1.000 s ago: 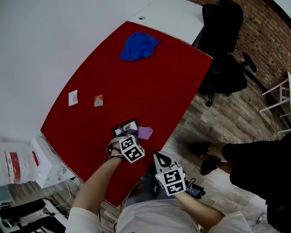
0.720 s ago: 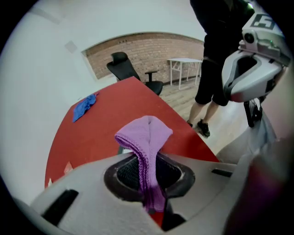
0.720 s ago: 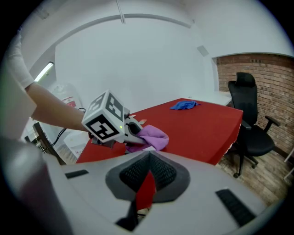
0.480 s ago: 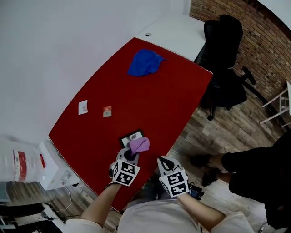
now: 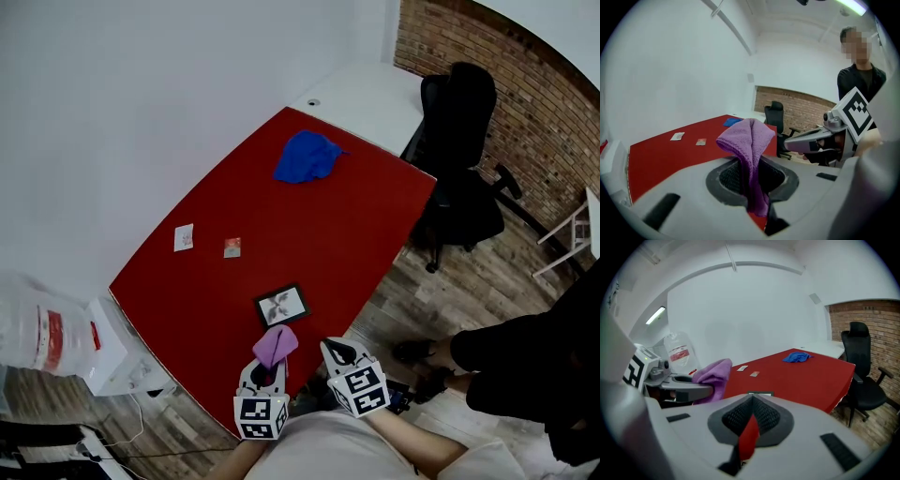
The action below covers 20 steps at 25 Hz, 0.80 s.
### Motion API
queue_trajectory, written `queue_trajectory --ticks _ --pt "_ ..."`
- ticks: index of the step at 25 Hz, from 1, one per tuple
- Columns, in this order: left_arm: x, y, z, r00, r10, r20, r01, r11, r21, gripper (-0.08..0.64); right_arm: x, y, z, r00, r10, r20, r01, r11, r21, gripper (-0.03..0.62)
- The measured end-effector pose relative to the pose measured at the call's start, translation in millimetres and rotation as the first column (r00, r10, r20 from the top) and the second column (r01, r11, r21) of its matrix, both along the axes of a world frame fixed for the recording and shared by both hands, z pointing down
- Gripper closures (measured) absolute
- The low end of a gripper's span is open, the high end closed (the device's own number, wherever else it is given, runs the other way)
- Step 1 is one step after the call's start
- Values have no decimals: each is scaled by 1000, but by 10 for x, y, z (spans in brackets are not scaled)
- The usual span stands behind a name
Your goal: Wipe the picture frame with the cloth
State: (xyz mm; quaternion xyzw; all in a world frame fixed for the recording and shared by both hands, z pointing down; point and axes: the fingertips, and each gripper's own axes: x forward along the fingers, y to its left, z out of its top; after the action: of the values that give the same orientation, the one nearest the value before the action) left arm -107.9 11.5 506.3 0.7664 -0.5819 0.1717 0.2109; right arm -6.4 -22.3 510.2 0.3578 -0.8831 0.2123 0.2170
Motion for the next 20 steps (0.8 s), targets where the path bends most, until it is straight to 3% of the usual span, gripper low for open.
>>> queue_trajectory --ticks 8,20 --pt "-202 -35 -121 994 -103 -31 104 993 49 503 -132 27 -98 999 -35 16 35 999 2 589" --pt "-401 -38 -151 989 -138 -44 140 989 54 503 -287 52 -96 998 -56 13 56 998 9 589"
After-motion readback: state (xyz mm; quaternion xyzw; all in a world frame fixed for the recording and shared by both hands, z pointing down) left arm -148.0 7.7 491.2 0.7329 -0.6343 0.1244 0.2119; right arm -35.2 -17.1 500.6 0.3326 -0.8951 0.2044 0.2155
